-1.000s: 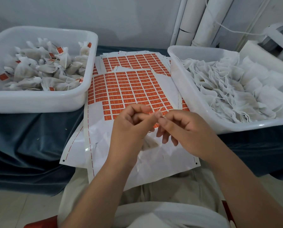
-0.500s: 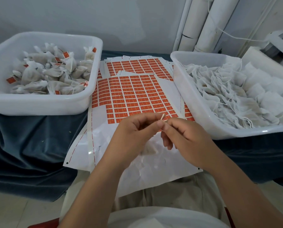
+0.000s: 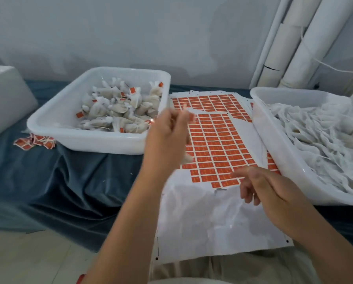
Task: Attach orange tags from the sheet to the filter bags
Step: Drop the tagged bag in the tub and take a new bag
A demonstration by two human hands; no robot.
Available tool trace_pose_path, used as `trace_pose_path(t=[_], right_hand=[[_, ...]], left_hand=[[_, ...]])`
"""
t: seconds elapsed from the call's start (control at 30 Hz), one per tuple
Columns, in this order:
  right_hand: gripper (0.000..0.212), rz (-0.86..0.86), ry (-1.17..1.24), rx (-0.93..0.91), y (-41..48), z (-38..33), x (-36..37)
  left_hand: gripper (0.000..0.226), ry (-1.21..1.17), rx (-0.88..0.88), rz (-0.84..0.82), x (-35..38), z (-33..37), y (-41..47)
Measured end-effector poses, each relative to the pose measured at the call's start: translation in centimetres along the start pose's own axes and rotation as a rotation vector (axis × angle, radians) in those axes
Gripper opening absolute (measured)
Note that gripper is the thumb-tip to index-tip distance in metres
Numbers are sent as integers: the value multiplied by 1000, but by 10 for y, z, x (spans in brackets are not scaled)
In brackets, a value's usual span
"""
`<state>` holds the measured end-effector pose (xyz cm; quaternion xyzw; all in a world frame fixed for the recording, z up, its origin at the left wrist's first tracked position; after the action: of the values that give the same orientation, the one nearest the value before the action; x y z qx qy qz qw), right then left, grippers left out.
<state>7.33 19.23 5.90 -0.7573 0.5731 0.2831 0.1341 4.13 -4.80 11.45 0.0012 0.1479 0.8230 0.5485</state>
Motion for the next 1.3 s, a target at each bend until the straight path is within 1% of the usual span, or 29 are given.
trace_pose_path(t=[0.1, 0.13, 0.17, 0.23, 0.3, 0.37, 0.47, 0.53, 0.57, 0.67, 0.73, 0.8, 0.87, 0.97, 1.0, 1.07, 1.1, 1.13, 1.17, 1.23, 1.27, 1.3], right_hand=[[63, -46, -15, 8, -1, -4, 8], [65, -55, -31, 18, -2, -5, 9], [67, -64, -51, 30, -3, -6, 11], [65, -89, -86, 47, -4, -6, 12], [61, -100, -89, 66, -5, -5, 11], [64, -95, -98, 69, -5, -3, 9], [74, -65, -119, 52, -4, -3, 3], [82, -46, -142, 10, -3, -5, -3], [78, -35, -162, -17, -2, -7, -6], [53, 8, -196, -76, -1, -12, -15], [48, -5, -217, -83, -3, -14, -15], [47, -39, -265, -97, -6, -18, -9], [43, -19, -320, -139, -8, -25, -9], [36, 118, -324, -160, -7, -34, -34], [33, 187, -301, -134, -6, -34, -49], [26, 381, -309, -52, -2, -25, -89], [23, 477, -355, 6, 0, -17, -111], [20, 532, -423, 77, 4, -7, -130], [21, 531, -501, 163, 9, 5, -144], [37, 381, -650, 332, 22, 34, -157], [33, 312, -707, 386, 26, 46, -158], [24, 279, -748, 404, 30, 54, -158]], left_hand=[[25, 57, 109, 244, -46, 18, 49], [28, 96, 148, 306, -59, 22, 66], [29, 134, 172, 332, -69, 24, 83], [31, 240, 143, 278, -77, 17, 119], [34, 407, 42, 161, -77, -5, 148], [37, 501, -45, 109, -80, -26, 165], [29, 422, -115, 139, -90, -40, 170], [26, 423, -102, 134, -92, -37, 165], [26, 424, -63, 133, -91, -32, 161], [26, 410, 50, 125, -78, -10, 133], [26, 426, 107, 110, -60, 4, 104], [32, 399, 130, 69, -40, 13, 69], [39, 353, 121, -45, -16, 14, 33], [41, 277, 62, -233, 19, -1, -17], [44, 268, 60, -290, 30, -7, -31], [48, 272, 67, -378, 49, -17, -52], [47, 279, 68, -408, 58, -22, -58], [45, 279, 68, -429, 65, -24, -62], [44, 269, 71, -440, 70, -26, -64], [42, 237, 85, -447, 74, -25, -67], [42, 216, 92, -449, 75, -24, -68], [41, 193, 93, -452, 76, -23, -69]])
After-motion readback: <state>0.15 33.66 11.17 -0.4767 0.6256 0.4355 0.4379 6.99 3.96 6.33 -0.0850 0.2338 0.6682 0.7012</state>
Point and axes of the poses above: each hand's wrist, its own y-axis towards the middle knuckle, its own x-axis out of the palm, z = x × y, the point moved 7 cm from there along y, towards the middle knuckle, and after that the axes turned 1 degree about z, right-handed, at the moved point
